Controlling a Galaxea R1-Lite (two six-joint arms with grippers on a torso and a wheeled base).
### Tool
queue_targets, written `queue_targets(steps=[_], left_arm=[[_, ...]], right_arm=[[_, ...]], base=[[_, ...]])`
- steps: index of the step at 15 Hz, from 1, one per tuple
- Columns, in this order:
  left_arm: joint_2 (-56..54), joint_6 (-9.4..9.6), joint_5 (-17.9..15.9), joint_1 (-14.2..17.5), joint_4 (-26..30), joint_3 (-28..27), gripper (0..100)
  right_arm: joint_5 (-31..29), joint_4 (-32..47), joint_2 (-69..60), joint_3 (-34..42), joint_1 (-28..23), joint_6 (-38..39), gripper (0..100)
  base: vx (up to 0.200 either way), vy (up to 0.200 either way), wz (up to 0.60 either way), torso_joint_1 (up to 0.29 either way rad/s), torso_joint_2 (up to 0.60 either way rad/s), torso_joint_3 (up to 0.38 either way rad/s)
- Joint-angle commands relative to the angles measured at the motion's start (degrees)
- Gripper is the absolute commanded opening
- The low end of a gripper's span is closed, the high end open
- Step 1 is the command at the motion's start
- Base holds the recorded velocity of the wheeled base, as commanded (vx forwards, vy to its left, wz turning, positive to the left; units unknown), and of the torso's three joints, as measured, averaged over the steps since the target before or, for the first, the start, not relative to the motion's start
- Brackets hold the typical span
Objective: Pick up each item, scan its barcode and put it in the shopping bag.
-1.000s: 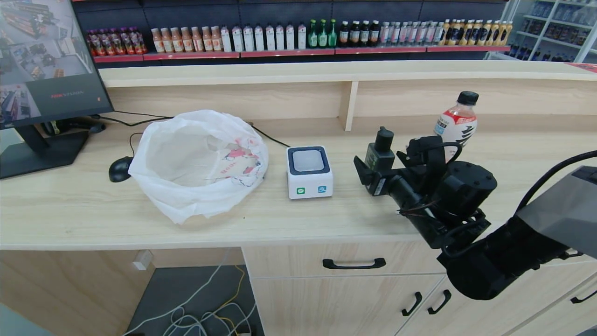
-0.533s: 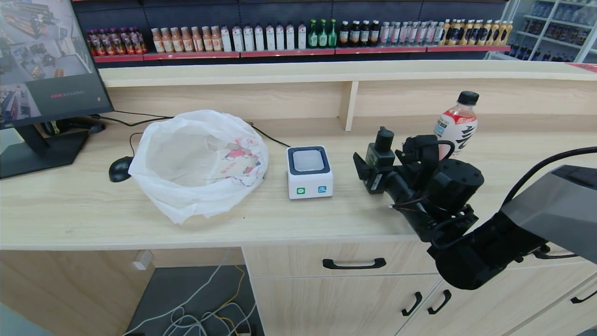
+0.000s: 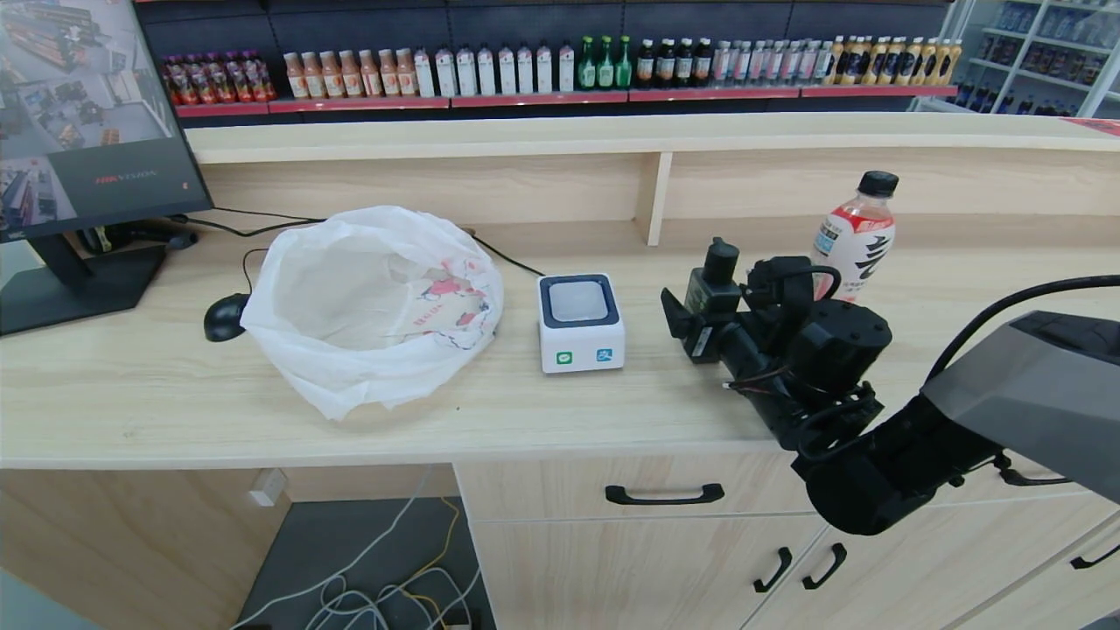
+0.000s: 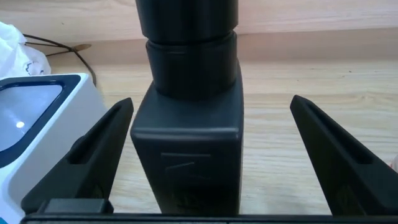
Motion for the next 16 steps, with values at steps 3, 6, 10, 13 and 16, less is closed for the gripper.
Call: queue_targets(steps=[3,6,10,13,16], left_arm=[[-0.02,-0.04,0.02,0.04,0.00,0.00,100],[-0.02,-0.04,0.02,0.04,0.00,0.00,100],[-0.02,-0.04,0.02,0.04,0.00,0.00,100],[-0.02,-0.04,0.02,0.04,0.00,0.00,100],[-0.02,-0.04,0.02,0.04,0.00,0.00,100]], right_arm=[[0.01,-0.11,0.28,-0.07,-0.23,-0.02,100],[0.01,-0.11,0.98,0.10,-0.66,-0.02,100],[0.01,-0.11,1.16,-0.60,-0.66,-0.11,0],[0.01,-0.11,0.98,0.01,-0.66,-0.11,0],[0.01,-0.11,0.80,0.10,-0.58,-0.11,0]], base=[[0.000,0.000,0.00,0.000,0.00,0.000],[0.000,0.000,0.00,0.000,0.00,0.000],[0.000,0.000,0.00,0.000,0.00,0.000],[0.000,0.000,0.00,0.000,0.00,0.000],[0.000,0.000,0.00,0.000,0.00,0.000]])
